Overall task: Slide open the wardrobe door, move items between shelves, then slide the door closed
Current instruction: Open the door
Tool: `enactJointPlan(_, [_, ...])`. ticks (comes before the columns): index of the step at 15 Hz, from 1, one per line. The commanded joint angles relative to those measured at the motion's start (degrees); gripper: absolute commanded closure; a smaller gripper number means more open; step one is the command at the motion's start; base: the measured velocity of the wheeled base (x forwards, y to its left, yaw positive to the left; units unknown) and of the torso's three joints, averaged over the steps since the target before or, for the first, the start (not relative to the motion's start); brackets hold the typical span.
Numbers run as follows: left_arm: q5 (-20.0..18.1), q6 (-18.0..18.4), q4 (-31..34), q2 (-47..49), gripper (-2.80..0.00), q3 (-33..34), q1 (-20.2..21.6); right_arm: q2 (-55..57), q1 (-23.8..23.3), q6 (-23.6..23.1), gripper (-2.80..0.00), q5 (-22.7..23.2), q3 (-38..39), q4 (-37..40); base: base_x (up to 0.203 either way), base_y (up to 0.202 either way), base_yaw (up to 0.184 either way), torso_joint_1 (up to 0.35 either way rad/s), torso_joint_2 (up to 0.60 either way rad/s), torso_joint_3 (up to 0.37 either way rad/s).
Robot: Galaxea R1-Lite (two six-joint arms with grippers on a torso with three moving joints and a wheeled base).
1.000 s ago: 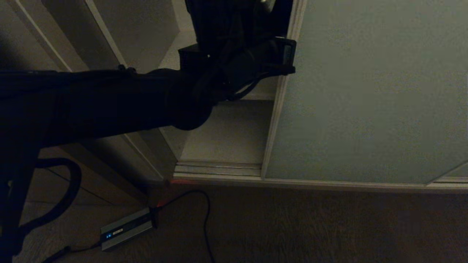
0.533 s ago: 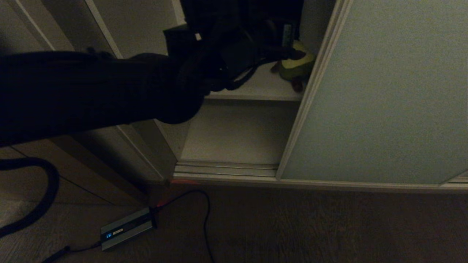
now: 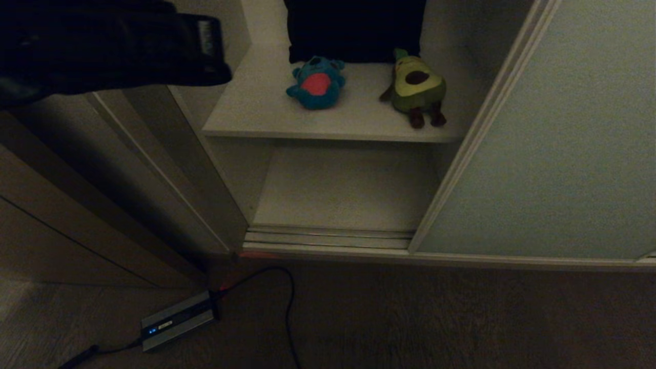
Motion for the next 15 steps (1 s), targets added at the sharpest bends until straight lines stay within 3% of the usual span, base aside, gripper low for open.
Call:
enactJointPlan(1, [-0.5, -0.1, 2.4, -18.3, 0.0, 14.8, 7.0, 0.0, 0.0, 0.0, 0.0, 0.1, 0.2, 0.0, 0.0, 0.0, 0.0, 0.0, 0.0, 0.0])
enactJointPlan(4, [-6.6, -0.3, 4.0, -36.2, 0.0, 33.4, 19.2, 0.0, -0.1, 0.0, 0.0, 0.0, 0.2, 0.0, 0.0, 0.0, 0.0, 0.0, 0.0, 0.0])
enactJointPlan(6, [-11.5, -0.5, 4.3, -47.8, 0.0, 46.0, 24.3, 0.0, 0.0, 0.0, 0.0, 0.0, 0.2, 0.0, 0.0, 0.0, 0.0, 0.0, 0.0, 0.0])
enactJointPlan(11, [-17.1, -1.3, 3.1, -69.7, 0.0, 72.5, 29.8, 0.0, 0.0, 0.0, 0.0, 0.1, 0.2, 0.0, 0.0, 0.0, 0.0, 0.0, 0.0, 0.0])
enactJointPlan(13, [-18.3, -3.6, -1.6, -70.9, 0.0, 79.3, 31.1, 0.0, 0.0, 0.0, 0.0, 0.0, 0.2, 0.0, 0.0, 0.0, 0.0, 0.0, 0.0, 0.0])
enactJointPlan(15, [-18.6, -2.5, -8.3, -71.0, 0.0, 83.4, 31.3, 0.0, 0.0, 0.0, 0.0, 0.1, 0.2, 0.0, 0.0, 0.0, 0.0, 0.0, 0.0, 0.0])
